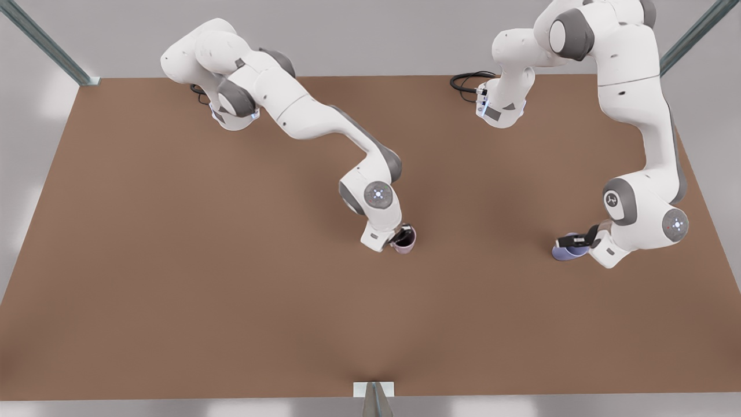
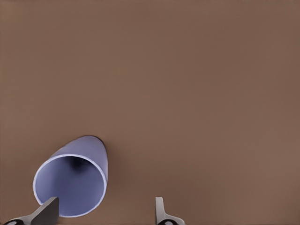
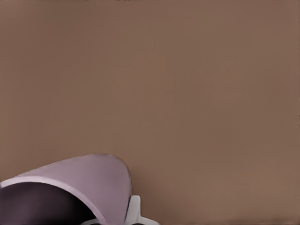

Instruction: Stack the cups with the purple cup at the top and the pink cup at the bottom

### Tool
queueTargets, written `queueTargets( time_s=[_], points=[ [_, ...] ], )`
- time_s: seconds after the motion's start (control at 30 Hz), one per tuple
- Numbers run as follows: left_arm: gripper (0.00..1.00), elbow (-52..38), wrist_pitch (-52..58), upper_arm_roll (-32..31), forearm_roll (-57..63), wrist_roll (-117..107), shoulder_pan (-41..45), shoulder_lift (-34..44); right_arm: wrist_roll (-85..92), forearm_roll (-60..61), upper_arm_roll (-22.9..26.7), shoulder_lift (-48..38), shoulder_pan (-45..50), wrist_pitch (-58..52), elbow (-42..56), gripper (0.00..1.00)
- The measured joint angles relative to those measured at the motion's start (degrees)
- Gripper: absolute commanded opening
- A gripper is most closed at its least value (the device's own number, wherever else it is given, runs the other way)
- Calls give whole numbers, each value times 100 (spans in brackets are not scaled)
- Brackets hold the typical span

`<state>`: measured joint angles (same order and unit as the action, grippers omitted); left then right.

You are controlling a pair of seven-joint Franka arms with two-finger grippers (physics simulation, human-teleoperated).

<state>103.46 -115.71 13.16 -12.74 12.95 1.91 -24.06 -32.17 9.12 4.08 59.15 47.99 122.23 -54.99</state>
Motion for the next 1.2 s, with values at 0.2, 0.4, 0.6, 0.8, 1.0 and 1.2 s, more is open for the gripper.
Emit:
queueTargets(
  time_s=[0.2, 0.4, 0.6, 0.8, 1.0, 1.2],
  points=[
    [100, 335, -499, 10, -12, 16, 3, -75, -1041, -30, -1, 113, 7, -16, 46, 39],
    [100, 502, -677, 10, -15, 29, 3, -89, -1796, -35, -3, 133, -7, -19, 27, 45],
    [100, 519, -728, 11, -16, 38, -3, -321, -2330, 5, -2, -287, 14, -74, -238, 50],
    [73, 520, -745, 17, -21, 41, -6, -444, -2582, 78, 5, -2532, -404, -163, -2179, 67],
    [64, 512, -787, 20, -19, 46, -3, -502, -1602, 52, 145, -4712, -3366, -1100, -3292, 100],
    [48, 495, -769, 31, 13, 50, 3, -442, -79, -377, 227, -5117, -4983, -2382, -2933, 100]
  ],
)
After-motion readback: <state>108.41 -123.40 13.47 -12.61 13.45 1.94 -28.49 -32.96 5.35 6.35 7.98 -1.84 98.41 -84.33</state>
